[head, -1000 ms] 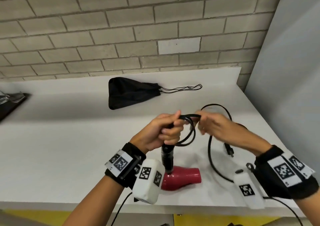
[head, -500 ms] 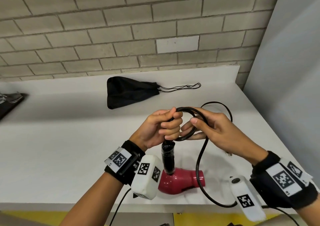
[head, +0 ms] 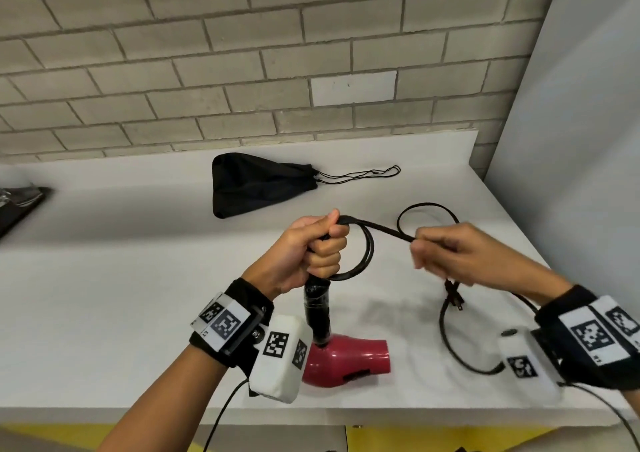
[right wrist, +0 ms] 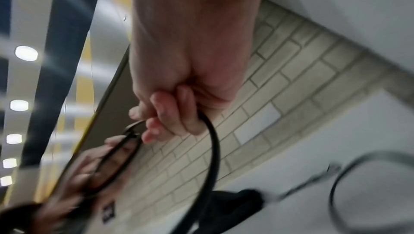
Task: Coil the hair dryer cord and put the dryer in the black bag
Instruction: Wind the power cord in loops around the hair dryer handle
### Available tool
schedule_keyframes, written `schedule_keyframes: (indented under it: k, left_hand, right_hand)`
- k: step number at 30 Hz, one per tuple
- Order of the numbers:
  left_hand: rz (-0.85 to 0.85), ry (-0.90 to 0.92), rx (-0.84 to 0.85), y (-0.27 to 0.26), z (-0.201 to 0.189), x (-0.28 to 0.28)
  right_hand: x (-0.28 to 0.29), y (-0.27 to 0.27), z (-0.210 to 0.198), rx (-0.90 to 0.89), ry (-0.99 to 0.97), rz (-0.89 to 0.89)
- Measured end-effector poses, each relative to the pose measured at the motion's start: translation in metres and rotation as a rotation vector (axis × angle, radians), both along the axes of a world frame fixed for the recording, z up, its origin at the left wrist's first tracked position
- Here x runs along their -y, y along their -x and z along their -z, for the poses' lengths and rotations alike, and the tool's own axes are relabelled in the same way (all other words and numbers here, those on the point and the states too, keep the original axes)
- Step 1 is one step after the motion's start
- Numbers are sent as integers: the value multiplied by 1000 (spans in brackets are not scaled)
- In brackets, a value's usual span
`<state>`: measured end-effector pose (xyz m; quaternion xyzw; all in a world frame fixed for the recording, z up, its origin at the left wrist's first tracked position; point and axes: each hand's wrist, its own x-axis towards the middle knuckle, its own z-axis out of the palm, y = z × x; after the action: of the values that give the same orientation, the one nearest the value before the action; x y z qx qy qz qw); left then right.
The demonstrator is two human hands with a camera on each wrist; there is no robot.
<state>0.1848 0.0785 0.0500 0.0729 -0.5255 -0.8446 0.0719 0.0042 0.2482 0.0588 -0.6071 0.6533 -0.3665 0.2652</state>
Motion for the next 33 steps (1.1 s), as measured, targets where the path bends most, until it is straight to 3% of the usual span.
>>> schedule_keyframes:
  k: [4, 7, 9, 12, 15, 17, 20, 23, 26, 27, 30, 33]
  left_hand:
    - [85, 139, 58, -7, -2, 5]
    - [106, 175, 61, -9, -13, 14]
    - [114, 164, 43, -13, -21, 23]
    - [118, 96, -8, -28, -28, 42]
    - [81, 137, 15, -42, -29, 57]
    - [54, 144, 23, -48, -28, 63]
    - [11, 131, 31, -52, -25, 68]
    - [1, 129, 24, -49, -19, 64]
    - [-27, 88, 19, -46, -8, 58]
    - [-28, 70, 19, -45, -5, 56]
    - [2, 34, 20, -37, 0, 49]
    - [27, 30, 13, -28, 0, 43]
  right_hand:
    - [-1, 34, -18, -403, 31, -30]
    - [2, 51, -30, -597, 86, -5]
    - [1, 72, -37, -709, 75, 83]
    - [-14, 112, -48, -997, 36, 372]
    - [-38, 164, -55, -1018, 103, 588]
    - [-53, 185, -58, -1018, 85, 616]
    - [-58, 176, -38, -1154, 135, 615]
    - [-61, 160, 10, -1118, -136, 522]
    - [-82, 162, 64, -887, -834, 289]
    - [-87, 162, 76, -769, -933, 230]
    - [-86, 136, 60, -531, -1011, 118]
    - [-61, 94, 27, -378, -717, 51]
